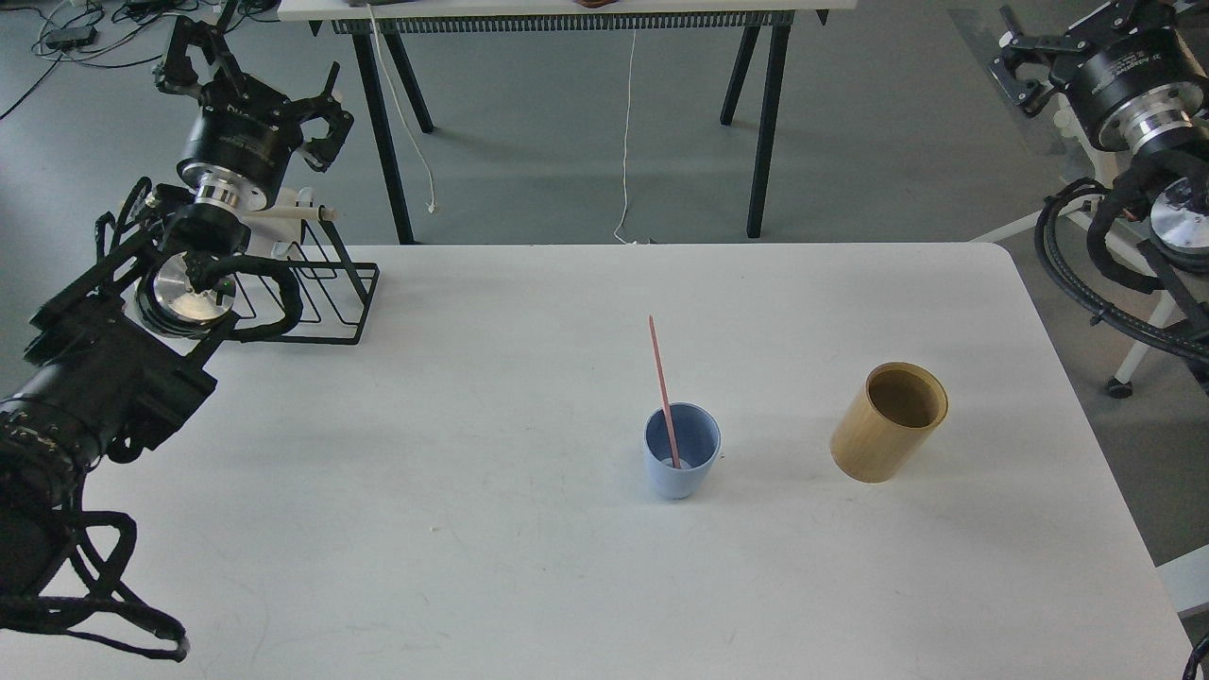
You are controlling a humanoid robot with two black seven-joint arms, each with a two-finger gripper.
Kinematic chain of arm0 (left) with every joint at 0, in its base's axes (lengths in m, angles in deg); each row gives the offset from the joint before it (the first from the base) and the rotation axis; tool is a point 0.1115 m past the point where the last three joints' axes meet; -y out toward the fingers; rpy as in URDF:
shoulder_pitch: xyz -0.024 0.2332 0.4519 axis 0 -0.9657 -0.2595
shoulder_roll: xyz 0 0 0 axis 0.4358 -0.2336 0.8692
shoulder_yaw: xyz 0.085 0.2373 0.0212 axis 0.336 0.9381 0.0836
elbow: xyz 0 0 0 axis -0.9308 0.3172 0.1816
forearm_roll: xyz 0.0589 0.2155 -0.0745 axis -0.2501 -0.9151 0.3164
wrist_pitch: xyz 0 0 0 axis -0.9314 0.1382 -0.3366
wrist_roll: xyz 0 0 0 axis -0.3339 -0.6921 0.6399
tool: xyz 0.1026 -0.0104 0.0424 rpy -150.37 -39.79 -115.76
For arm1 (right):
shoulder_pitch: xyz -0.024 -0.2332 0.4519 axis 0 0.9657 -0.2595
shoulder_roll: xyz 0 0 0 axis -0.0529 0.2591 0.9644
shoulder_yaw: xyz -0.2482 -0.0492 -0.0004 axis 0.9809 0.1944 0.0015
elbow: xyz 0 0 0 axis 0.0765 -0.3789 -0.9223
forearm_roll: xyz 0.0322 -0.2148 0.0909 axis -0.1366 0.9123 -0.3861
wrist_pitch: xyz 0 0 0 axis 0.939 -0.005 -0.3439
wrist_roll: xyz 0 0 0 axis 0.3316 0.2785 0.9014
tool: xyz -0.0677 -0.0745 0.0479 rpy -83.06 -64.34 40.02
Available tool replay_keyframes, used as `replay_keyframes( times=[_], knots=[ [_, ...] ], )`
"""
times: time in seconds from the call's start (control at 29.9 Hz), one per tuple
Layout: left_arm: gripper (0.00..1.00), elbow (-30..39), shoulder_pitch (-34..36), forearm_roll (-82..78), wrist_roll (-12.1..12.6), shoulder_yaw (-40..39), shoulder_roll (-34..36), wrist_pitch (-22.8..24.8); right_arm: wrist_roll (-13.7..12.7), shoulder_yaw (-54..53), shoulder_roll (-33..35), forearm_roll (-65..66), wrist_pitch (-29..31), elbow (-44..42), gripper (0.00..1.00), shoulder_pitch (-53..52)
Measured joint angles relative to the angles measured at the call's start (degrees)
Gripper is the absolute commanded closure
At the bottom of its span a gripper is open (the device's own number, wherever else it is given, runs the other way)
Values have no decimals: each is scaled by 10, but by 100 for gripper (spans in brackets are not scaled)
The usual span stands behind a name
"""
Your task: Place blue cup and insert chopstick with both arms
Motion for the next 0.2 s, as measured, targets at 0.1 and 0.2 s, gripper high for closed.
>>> replay_keyframes(
  times=[0.1,0.2],
  knots=[
    [0,0,-9,1,-1,-5,-1,0,2,-21,-19,0,10,-28,1,3],
    [0,0,-19,4,-1,-21,-1,0,3,-23,-25,0,24,-42,1,3]
  ],
)
